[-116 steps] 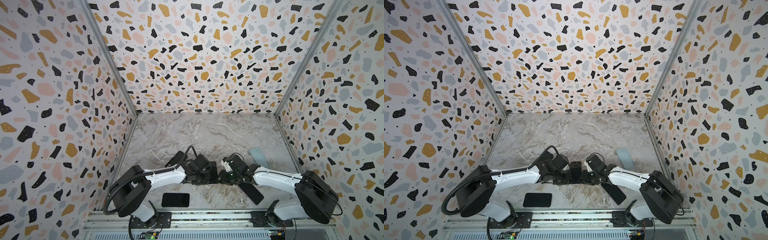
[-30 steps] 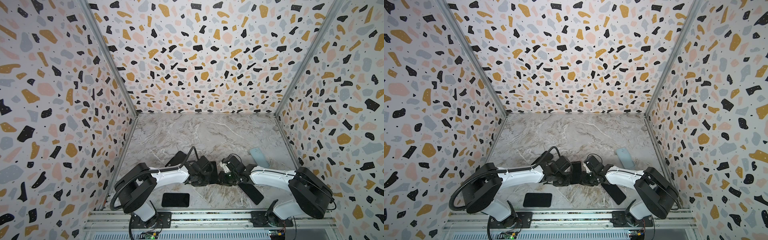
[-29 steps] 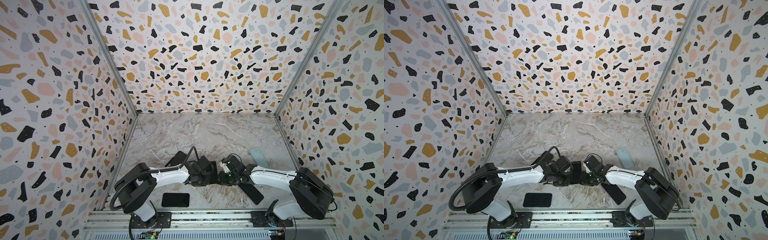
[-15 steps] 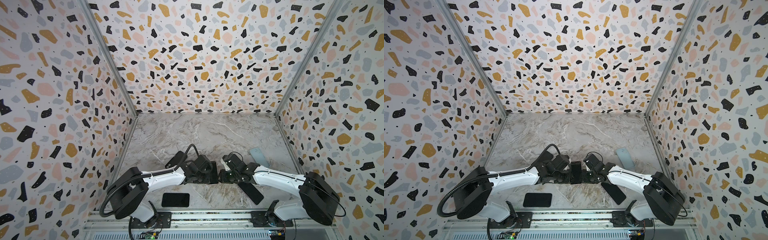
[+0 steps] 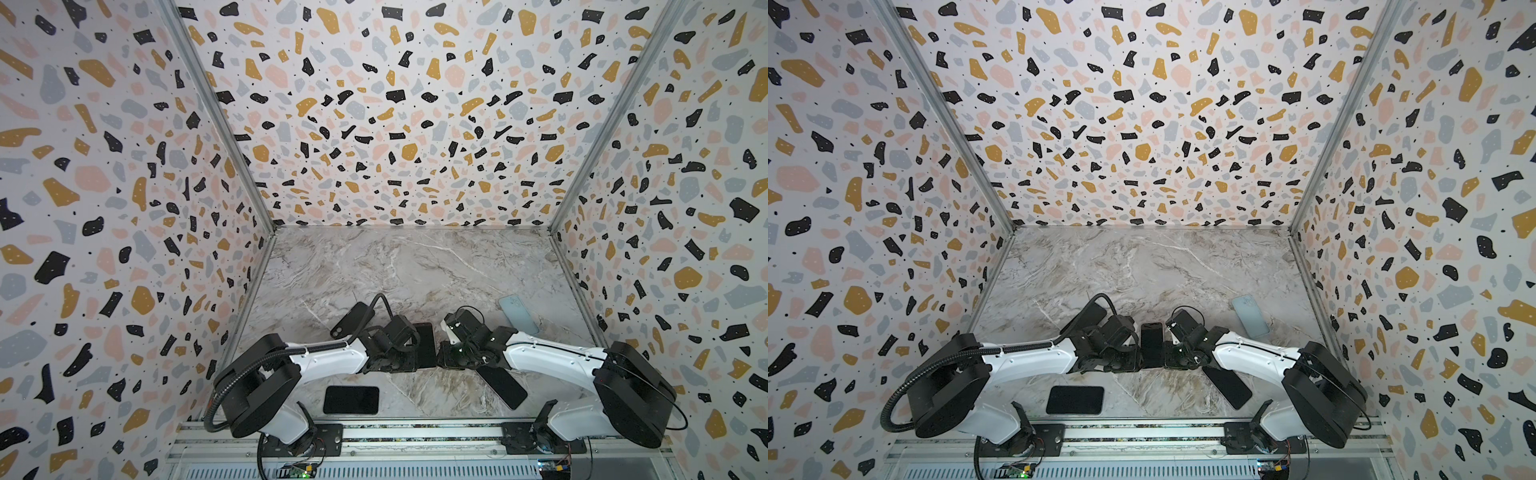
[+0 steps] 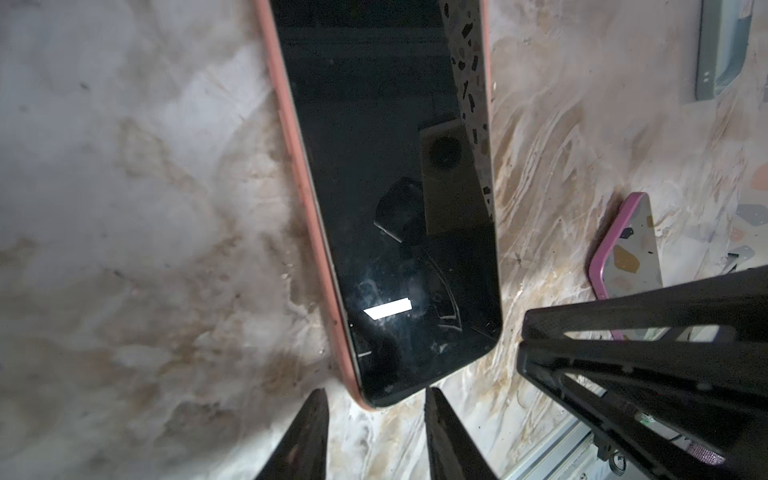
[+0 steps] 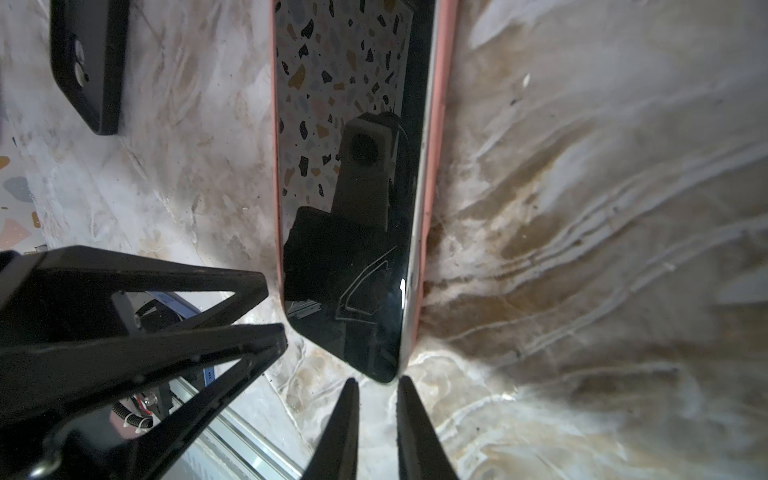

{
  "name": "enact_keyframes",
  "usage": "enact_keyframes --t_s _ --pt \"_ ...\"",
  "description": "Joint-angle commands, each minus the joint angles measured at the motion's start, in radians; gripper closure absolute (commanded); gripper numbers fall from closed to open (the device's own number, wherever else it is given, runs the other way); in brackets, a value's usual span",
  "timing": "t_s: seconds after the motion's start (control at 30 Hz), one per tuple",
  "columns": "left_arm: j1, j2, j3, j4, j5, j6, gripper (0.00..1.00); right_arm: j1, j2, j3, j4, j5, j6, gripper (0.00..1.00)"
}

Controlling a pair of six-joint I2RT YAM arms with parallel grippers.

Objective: Put the phone into the phone case

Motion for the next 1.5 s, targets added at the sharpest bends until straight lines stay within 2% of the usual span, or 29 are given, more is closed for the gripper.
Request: enact_keyframes --t_s 0.0,0.67,0.9,1.2,1.27,1.47 --pt "0.004 0.016 -0.01 0.012 -0.002 0.012 0.61 0.009 0.018 -0.005 0.006 -0.012 0.009 0.82" --pt "0.002 0.05 -0.05 0.118 0.039 -0.002 0.65 0.028 0.1 -0.007 0.09 -0.085 0.008 0.92" --pt "-0.011 0.057 -0.058 0.146 0.048 -0.042 0.66 0.031 0.137 -0.027 0.154 -0.135 0.014 0.93" --pt "-0.02 0.056 -0.065 0.155 0.049 -0.048 0.67 0.034 0.156 -0.036 0.176 -0.143 0.019 0.93" --pt "-0.02 0.05 -0.064 0.147 0.046 -0.047 0.68 0.034 0.138 -0.014 0.125 -0.121 0.009 0.93" --pt "-0.007 -0.015 -0.056 0.057 -0.022 -0.028 0.68 0.022 -0.021 0.035 -0.074 0.083 -0.022 0.89"
